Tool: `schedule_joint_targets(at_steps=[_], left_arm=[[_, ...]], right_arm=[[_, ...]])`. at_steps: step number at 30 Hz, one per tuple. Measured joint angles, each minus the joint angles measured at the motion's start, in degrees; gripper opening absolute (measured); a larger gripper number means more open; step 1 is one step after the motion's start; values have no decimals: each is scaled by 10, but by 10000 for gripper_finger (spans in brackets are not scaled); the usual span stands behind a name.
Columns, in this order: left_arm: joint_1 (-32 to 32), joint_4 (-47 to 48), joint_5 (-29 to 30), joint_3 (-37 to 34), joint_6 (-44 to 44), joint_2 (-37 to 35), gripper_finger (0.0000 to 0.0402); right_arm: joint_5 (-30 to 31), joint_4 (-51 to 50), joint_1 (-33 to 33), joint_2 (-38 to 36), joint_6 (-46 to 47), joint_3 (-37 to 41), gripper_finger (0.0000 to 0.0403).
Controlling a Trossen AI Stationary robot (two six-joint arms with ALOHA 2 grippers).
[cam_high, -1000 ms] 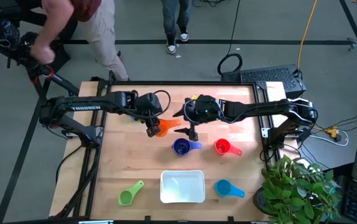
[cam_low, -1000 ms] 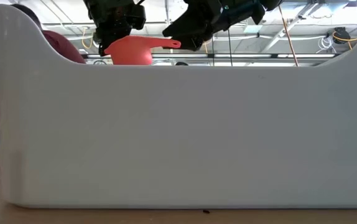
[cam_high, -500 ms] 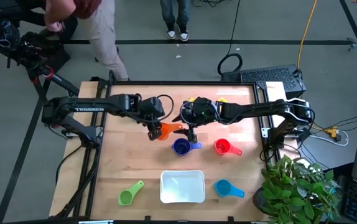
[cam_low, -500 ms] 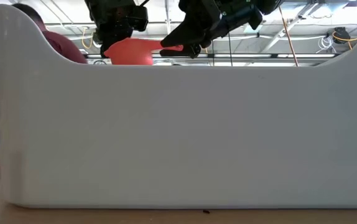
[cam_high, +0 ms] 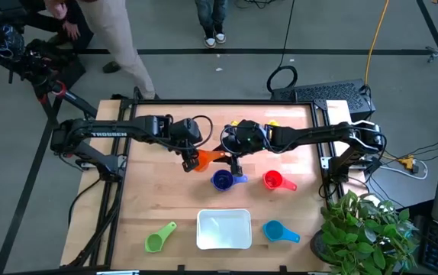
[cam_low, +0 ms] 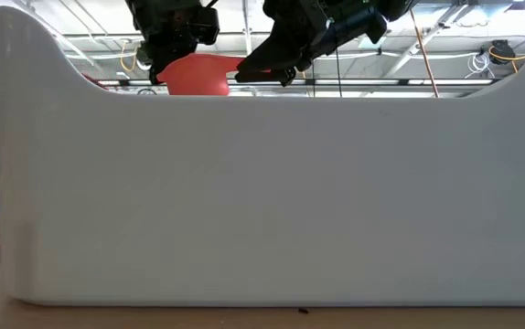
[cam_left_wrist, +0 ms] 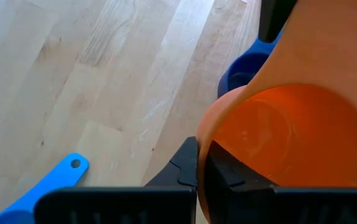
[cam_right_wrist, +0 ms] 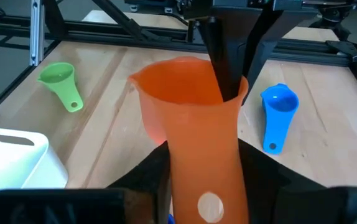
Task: Nest measuring cups in basket
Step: Stack the orange measuring cup on top of the dark blue measuring cup
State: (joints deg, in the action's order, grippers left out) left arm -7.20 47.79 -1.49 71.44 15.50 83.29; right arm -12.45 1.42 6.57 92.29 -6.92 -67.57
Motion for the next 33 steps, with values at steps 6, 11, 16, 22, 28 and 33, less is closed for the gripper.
schedule_joint_targets(at_steps=[6, 11, 16, 22, 28, 33], left_arm=[[0, -1, 0, 0, -2, 0, 26], [0, -1, 0, 0, -9, 0, 61], [0, -1, 0, 0, -8, 0, 79], [0, 1, 0, 0, -8, 0, 80], [0, 9, 1, 0, -18, -1, 81], [0, 20, 6, 0, -29, -24, 81]], right_arm=[[4, 0, -3, 0, -3, 0, 128], [4, -5, -3, 0, -3, 0, 121], [4, -14, -3, 0, -11, 0, 123], [4, -28, -3, 0, -14, 0, 123], [4, -56, -3, 0, -15, 0, 123], [2, -83, -3, 0, -15, 2, 124]])
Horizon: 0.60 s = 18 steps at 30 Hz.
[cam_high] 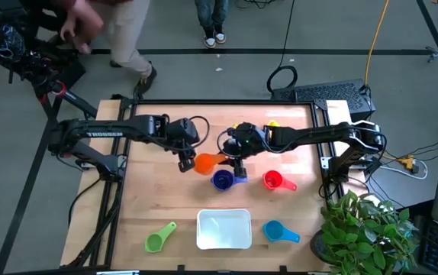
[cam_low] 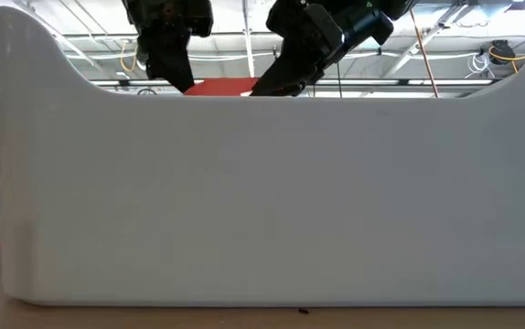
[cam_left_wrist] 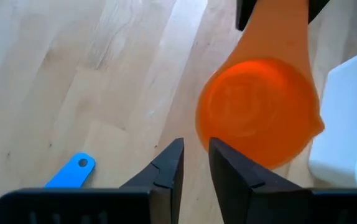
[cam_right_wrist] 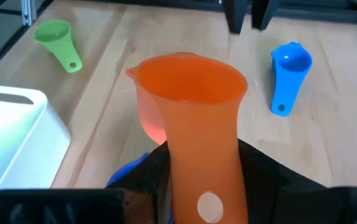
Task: Nest measuring cups in basket
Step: Stack the orange measuring cup on top of the dark blue measuring cup
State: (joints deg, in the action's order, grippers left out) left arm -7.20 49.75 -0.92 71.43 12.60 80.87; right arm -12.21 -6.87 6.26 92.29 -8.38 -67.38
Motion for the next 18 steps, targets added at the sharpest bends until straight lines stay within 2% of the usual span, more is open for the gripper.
schedule_joint_targets(at_steps=[6, 12, 16, 18], left_arm=[[10, 0, 42, -1, -2, -57, 81], [39, -8, 99, 0, -2, -108, 81], [65, -73, 116, -22, -11, -128, 81], [76, -120, 115, -44, -22, -141, 81]], right_arm=[[0, -18, 0, -10, 5, 21, 124], [0, 2, 0, -78, 27, 91, 125], [2, 99, -8, -143, 53, 181, 125], [5, 179, -18, -160, 65, 230, 125]])
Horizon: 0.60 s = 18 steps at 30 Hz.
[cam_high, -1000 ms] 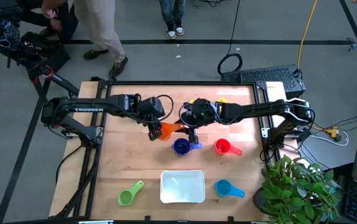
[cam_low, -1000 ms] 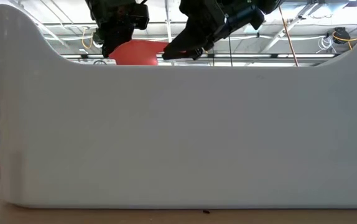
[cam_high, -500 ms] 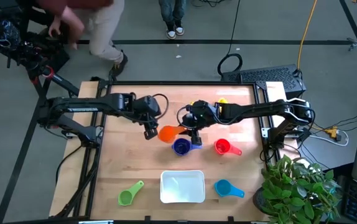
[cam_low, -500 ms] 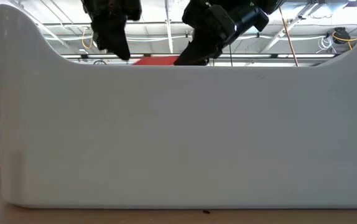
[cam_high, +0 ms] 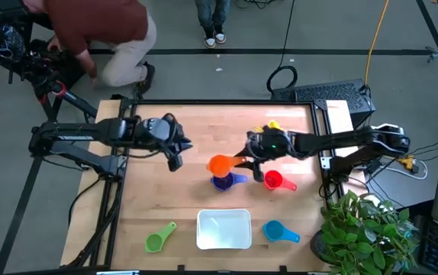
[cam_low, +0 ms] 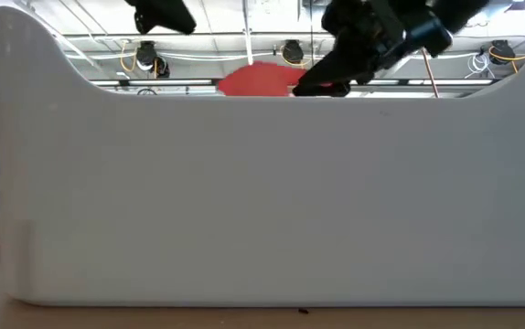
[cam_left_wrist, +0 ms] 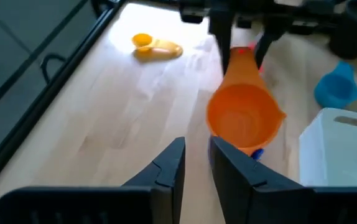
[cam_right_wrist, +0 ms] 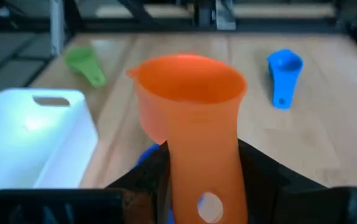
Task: Nest measuring cups in basket
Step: Stack the orange measuring cup on top of the dark blue measuring cup
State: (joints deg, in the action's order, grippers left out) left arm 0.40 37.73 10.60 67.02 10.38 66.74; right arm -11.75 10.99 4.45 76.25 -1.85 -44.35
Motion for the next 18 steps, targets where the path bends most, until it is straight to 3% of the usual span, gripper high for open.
schedule_joint_targets(at_steps=[3, 7, 10, 18], left_arm=[[14, -81, -1, -47, -2, -16, 81], [22, -180, -1, -111, 3, -40, 81], [24, -231, -1, -144, 13, -50, 81], [24, -263, -5, -175, 24, -64, 81]], right_arm=[[27, 80, -22, -1, 11, 55, 125], [87, 111, -46, 14, 5, 81, 125], [90, 118, -51, 25, 8, 82, 125], [89, 103, -54, 54, 19, 82, 125]])
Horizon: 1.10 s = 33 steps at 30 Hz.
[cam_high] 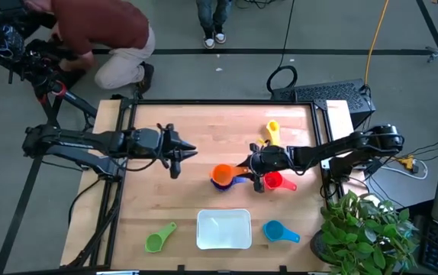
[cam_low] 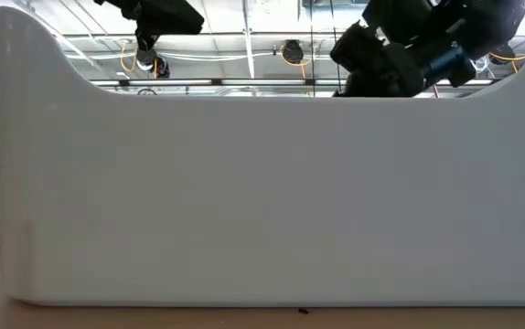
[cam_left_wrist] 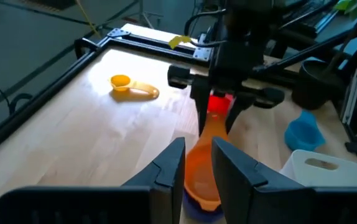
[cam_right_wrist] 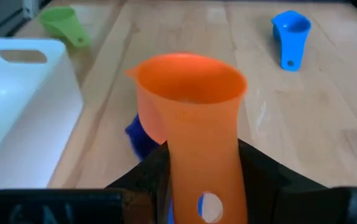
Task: Nest measuring cups in basket
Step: Stack the orange measuring cup on top of the dark blue measuring cup, then stack the red measuring cup on top of the orange measuring cup
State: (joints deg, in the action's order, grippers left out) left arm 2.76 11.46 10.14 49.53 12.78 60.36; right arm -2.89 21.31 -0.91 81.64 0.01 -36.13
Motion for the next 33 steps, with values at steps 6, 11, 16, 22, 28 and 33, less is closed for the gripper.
schedule_joint_targets(at_steps=[6, 11, 16, 22, 28, 33], left_arm=[[0, 4, -1, 0, 0, 0, 81], [0, 7, -1, 0, -1, 0, 81], [0, 8, -1, 0, -2, 0, 81], [0, 8, -1, 0, -3, 0, 81], [0, 9, -1, 0, -3, 0, 81], [0, 17, -1, 0, -2, 0, 81]], right_arm=[[-9, 8, 0, 36, 8, 1, 126], [-34, 17, 0, 36, 6, 1, 146], [-47, 18, 1, 32, 5, 1, 189], [-48, 16, 0, 32, 9, 1, 239], [-47, -13, 0, 2, 9, 1, 264], [3, -149, 2, -101, 18, 0, 266]])
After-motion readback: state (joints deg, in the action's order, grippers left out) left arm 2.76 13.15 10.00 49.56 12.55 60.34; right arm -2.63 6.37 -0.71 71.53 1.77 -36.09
